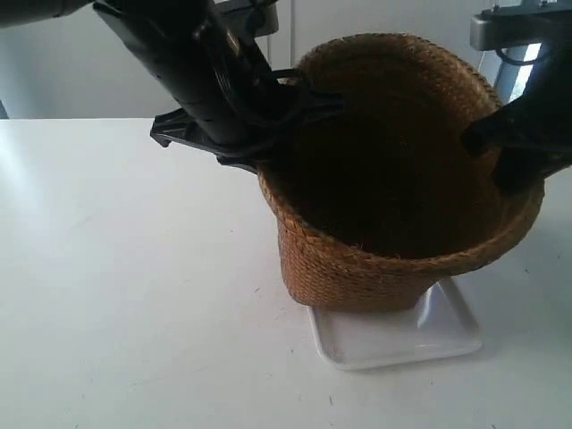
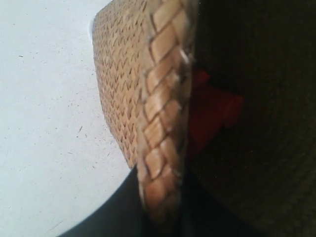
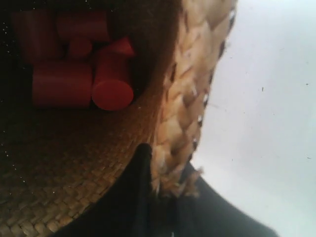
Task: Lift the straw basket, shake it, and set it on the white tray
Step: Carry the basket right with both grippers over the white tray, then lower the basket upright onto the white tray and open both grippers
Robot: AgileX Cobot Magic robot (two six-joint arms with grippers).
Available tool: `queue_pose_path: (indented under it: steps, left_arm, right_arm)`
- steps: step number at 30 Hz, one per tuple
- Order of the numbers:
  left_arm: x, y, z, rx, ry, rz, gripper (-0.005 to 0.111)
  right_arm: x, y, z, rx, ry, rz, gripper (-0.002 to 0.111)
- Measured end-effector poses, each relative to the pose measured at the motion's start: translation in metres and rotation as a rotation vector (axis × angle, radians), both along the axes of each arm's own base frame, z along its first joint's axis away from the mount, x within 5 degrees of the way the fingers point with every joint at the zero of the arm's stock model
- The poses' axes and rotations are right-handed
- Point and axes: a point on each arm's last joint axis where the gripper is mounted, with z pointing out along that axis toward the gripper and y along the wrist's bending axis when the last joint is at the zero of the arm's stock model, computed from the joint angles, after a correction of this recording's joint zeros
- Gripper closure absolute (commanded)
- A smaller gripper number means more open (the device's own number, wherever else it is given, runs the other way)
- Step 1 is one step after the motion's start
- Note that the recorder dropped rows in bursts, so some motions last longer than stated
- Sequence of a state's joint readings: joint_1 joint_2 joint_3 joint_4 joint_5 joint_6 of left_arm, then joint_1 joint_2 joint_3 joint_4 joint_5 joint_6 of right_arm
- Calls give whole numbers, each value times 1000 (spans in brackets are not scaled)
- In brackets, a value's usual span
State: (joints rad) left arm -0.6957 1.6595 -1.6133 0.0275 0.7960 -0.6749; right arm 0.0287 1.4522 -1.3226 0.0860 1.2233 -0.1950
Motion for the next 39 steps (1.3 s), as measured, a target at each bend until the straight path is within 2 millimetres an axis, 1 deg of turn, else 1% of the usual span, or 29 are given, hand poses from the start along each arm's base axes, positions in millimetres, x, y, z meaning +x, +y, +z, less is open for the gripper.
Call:
queue_pose_path:
  steps: [2,4,10,14,15,19,20,23,24,29,32,34,37,39]
  left_arm:
    - [-3,-5,1,-5,-11,1,107]
    - [-7,-11,0,-7,-19,-7,107]
    - [-14,-24,1,-5,-74,-23,107]
    - [-13,-23,-3,26,-64,9,107]
    - [-13,-23,-3,25,-61,13,107]
    - [-12,-24,-2,10,-70,22,107]
    - [-11,-25,-4,8,-71,22,107]
    - [-7,-29,-16,40,-38,21,107]
    - [-7,-30,-17,42,-36,19,107]
    - [-7,-30,-17,47,-37,19,107]
    - [-7,-30,-17,47,-37,19,105]
    - [-7,-30,-17,47,-37,19,99]
    - [-7,-30,-17,47,-37,19,84]
    - [-7,-30,-17,49,-39,18,72]
  right_arm:
    - [3,0,-1,-3,2,4,108]
    - [5,-1,3,-11,-6,9,108]
    - [9,-5,25,-38,-60,8,108]
    - [13,-4,21,-34,-46,22,108]
    - [12,-4,22,-32,-49,24,108]
    - [-1,-4,38,-35,-104,25,108]
    - [-4,-5,35,-35,-96,25,108]
    - [-8,-4,12,-33,-31,25,108]
    - [-9,-4,8,-22,-23,25,108]
    - [-11,-2,8,-9,-32,26,108]
    - [-11,-2,8,-9,-31,30,100]
    - [-11,-2,8,-9,-32,30,91]
    - [-11,-2,8,-11,-33,38,77]
    - [-11,-2,8,-13,-32,44,70]
